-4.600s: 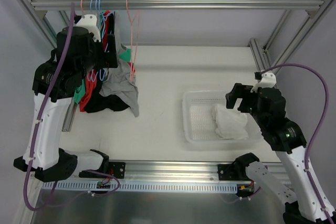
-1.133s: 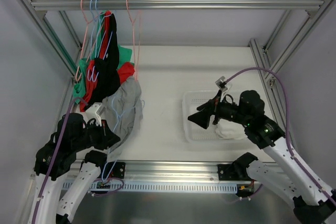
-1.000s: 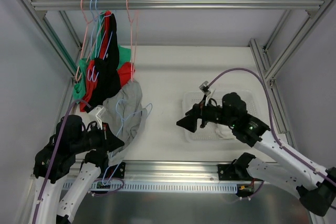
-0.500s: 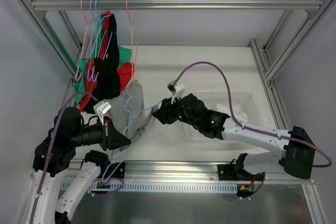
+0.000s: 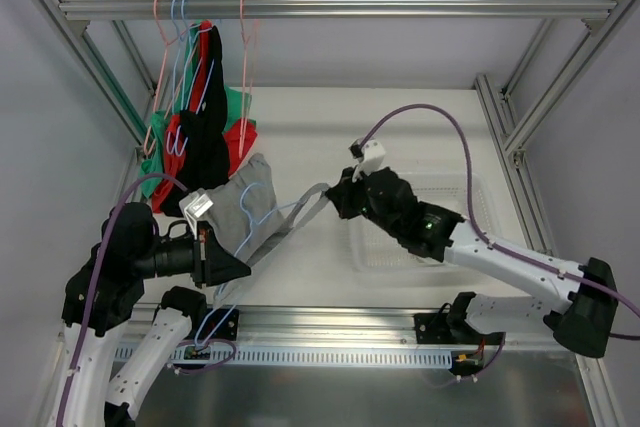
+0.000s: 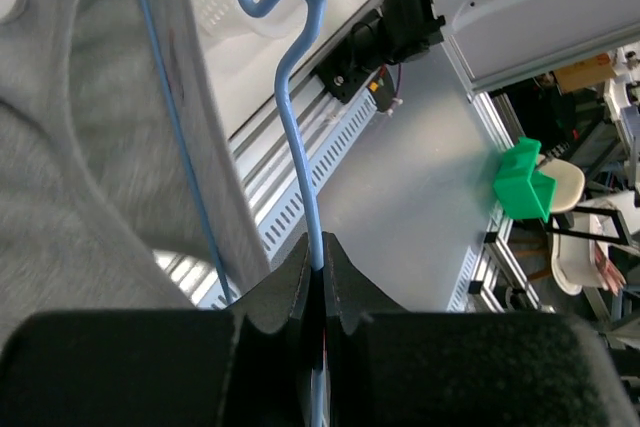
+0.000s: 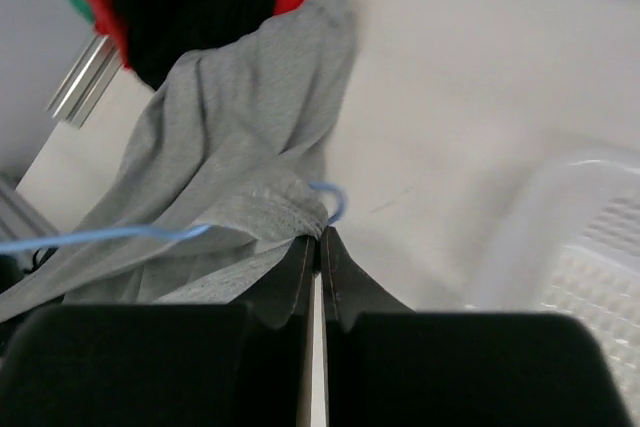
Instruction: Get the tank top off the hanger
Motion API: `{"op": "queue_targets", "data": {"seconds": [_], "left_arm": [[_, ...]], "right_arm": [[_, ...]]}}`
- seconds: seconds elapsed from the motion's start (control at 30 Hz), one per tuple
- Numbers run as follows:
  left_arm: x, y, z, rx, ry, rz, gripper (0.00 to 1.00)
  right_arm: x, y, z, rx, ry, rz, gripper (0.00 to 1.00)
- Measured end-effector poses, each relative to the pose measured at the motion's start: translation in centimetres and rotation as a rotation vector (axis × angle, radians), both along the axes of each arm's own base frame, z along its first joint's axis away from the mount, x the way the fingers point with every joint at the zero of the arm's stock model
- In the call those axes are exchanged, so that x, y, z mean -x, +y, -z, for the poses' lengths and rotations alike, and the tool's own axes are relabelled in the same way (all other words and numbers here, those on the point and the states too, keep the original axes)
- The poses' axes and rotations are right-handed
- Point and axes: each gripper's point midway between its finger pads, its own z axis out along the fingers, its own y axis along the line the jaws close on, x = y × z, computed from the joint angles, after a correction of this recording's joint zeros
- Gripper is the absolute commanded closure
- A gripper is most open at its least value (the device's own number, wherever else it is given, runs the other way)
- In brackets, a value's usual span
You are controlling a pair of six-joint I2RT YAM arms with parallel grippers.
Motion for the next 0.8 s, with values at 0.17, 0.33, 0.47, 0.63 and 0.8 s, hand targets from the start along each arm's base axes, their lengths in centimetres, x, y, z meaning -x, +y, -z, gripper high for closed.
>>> {"op": "queue_targets", "data": {"seconds": [0.17, 0.33, 0.47, 0.63, 0.8], "left_arm": [[-0.1, -0.7, -2.8, 0.041, -0.031, 0.06, 1.0], [-1.1, -1.5, -10.2, 0.144, -0.216, 0.075, 1.0], [-2.1, -2.0, -17.1, 0.244, -0.4, 0.073, 1.0], [-4.5, -2.4, -24.1, 0.405, -0.63, 0.022, 1.0], [-6.0, -2.0, -28.7, 0.602, -0.847, -0.048, 1.0]], "right_arm": [[-5.7, -7.2, -3.7, 0.005, -0.037, 0.226, 1.0], [-5.3, -8.1, -6.0, -0.001, -0.045, 0.184, 1.0], [-2.7, -8.2, -9.3, -0.057, -0.068, 0.079, 1.0], [3.0, -8.9, -19.1, -0.268, -0.193, -0.117, 1.0], [9.3, -9.1, -25.3, -0.433, -0.261, -0.346, 1.0]]}}
